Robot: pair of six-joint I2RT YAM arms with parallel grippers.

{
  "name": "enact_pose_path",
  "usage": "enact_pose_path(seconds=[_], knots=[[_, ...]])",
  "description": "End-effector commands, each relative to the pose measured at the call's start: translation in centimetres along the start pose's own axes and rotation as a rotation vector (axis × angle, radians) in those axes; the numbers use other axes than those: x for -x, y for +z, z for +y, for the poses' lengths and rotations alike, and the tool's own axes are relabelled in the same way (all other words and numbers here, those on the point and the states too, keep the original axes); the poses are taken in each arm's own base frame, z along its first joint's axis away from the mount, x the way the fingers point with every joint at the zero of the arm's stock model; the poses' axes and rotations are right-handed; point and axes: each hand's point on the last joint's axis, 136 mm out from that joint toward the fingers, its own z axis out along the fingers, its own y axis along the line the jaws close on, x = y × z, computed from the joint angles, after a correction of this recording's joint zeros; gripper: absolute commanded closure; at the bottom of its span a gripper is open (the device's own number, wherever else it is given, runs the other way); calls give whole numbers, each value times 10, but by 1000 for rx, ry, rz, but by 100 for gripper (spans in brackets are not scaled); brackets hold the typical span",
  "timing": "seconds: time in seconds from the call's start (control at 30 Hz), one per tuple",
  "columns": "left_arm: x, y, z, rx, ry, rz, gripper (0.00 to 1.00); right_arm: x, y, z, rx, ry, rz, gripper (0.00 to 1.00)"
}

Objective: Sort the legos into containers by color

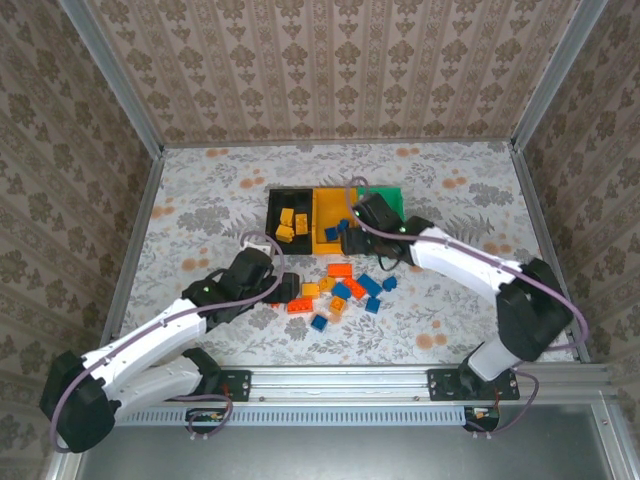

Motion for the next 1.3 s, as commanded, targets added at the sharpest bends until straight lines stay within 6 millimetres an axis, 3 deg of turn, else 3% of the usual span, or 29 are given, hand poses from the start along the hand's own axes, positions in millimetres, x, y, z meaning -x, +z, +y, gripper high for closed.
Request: enact_pose_path(seconds=[0.0,0.17,0.4,0.87,1.1,1.27], knots=[[6,-2,-1,-5,-9,-29,0,-33,-6,-33,-100,51,33,30],[2,2,2,0,-18,-23,0,-52,11,-60,-138,128,80,30],[-3,2,7,9,-28,-17,0,-75,28,-68,-171,116,162,31],[-5,4,11,13,-42,-17,0,-103,35,-88,-237,128,212,43],[-5,5,11,9,-46,-18,0,-98,33,-89,-224,128,191,59],[-4,5,9,2,-41,-16,0,-79,12,-83,-194,105,137,68]])
